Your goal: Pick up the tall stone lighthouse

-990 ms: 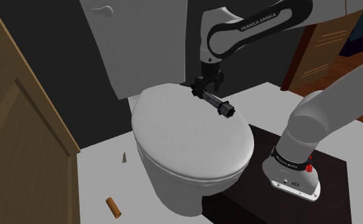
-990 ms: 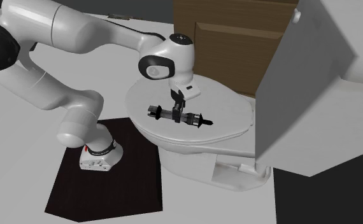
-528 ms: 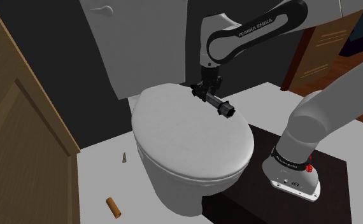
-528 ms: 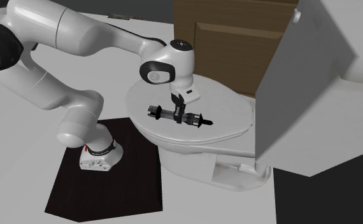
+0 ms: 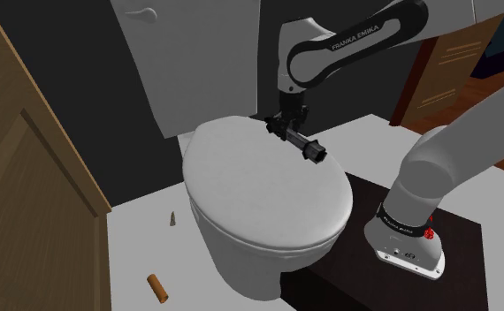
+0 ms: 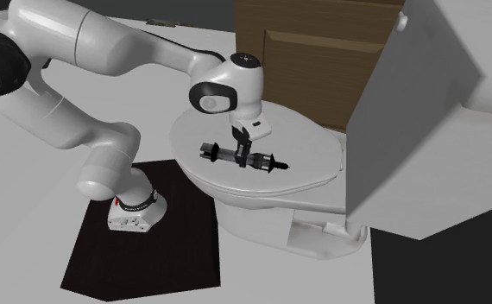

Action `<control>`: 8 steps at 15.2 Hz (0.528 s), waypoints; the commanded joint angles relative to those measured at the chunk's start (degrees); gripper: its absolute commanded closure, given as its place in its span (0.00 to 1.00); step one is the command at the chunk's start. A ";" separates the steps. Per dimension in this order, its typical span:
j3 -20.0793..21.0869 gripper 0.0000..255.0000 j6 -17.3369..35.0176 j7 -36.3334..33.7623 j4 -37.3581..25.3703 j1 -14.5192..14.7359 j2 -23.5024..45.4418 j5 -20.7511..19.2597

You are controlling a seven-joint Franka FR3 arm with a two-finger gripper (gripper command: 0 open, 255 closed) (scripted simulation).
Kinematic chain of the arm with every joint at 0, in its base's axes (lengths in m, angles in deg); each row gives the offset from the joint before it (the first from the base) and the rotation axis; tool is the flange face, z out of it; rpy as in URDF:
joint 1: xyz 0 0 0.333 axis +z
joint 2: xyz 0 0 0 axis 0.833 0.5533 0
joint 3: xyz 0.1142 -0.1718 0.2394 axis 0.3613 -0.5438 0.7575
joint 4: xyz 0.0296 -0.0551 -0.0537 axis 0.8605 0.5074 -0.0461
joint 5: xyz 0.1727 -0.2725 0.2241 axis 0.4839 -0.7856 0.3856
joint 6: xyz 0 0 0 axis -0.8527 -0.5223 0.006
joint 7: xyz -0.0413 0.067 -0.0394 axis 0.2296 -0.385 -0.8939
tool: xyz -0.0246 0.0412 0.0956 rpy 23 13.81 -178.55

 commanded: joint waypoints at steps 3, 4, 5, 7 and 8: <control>-0.25 1.00 -3.05 0.15 -2.06 -0.02 -0.99 -0.04; -0.31 1.00 -3.90 0.18 -2.64 -0.02 -1.25 -0.04; -0.37 1.00 -4.74 0.21 -3.24 -0.02 -1.49 -0.06; -0.50 1.00 -6.40 0.28 -4.46 -0.04 -1.94 -0.08; -0.56 1.00 -7.22 0.31 -5.08 -0.04 -2.14 -0.10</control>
